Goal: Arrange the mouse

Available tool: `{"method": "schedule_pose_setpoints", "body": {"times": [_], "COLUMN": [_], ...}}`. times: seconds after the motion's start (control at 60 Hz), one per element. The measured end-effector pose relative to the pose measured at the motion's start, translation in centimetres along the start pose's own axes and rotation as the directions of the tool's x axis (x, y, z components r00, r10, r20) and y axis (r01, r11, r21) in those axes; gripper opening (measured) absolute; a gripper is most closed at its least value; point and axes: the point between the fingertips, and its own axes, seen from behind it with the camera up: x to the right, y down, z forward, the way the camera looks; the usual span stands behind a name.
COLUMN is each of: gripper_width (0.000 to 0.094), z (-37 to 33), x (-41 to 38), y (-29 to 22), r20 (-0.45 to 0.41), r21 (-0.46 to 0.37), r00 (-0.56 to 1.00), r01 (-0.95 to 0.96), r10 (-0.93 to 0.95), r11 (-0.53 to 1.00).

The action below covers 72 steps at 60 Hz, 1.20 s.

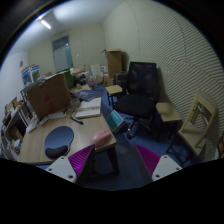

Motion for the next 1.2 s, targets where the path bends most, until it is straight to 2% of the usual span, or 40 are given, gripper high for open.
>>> {"method": "schedule_pose_setpoints", "body": {"times": [0.15, 0.517, 0.733, 0.967, 0.983, 1.05, 1.117, 1.167, 1.183, 1.2], "gripper_width": [0.0804, 0.0794, 0.0801, 0.0768, 0.0803, 0.0519, 0.0489, 0.0458, 0.0489, 0.0433], "z": [2.5, 13.7, 19.7, 24.7, 25.1, 26.7, 27.0, 27.0, 27.3, 27.3], "x": [-1.6, -9.2, -8.3, -9.8, -9.9, -9.3, -9.3, -9.2, -9.2, -9.2], "y": [0.7, 5.1, 6.1, 2.8, 2.6, 1.8, 1.4, 1.5, 1.5, 1.4], "r20": [0.045, 0.243, 0.232, 0.257, 0.251, 0.204, 0.182, 0.17, 0.169, 0.167], "r21": [-0.018, -0.089, -0.112, -0.015, -0.009, 0.021, 0.042, 0.023, 0.011, 0.001], "r00": [0.998, 0.963, 0.958, 0.944, 0.945, 0.949, 0.954, 0.96, 0.961, 0.963], "r01": [0.035, 0.14, 0.2, 0.217, 0.22, 0.242, 0.235, 0.222, 0.218, 0.214], "r10": [-0.034, -0.115, -0.17, -0.206, -0.21, -0.241, -0.238, -0.223, -0.217, -0.211], "r11": [0.999, 0.986, 0.973, 0.976, 0.976, 0.97, 0.971, 0.975, 0.976, 0.977]}}
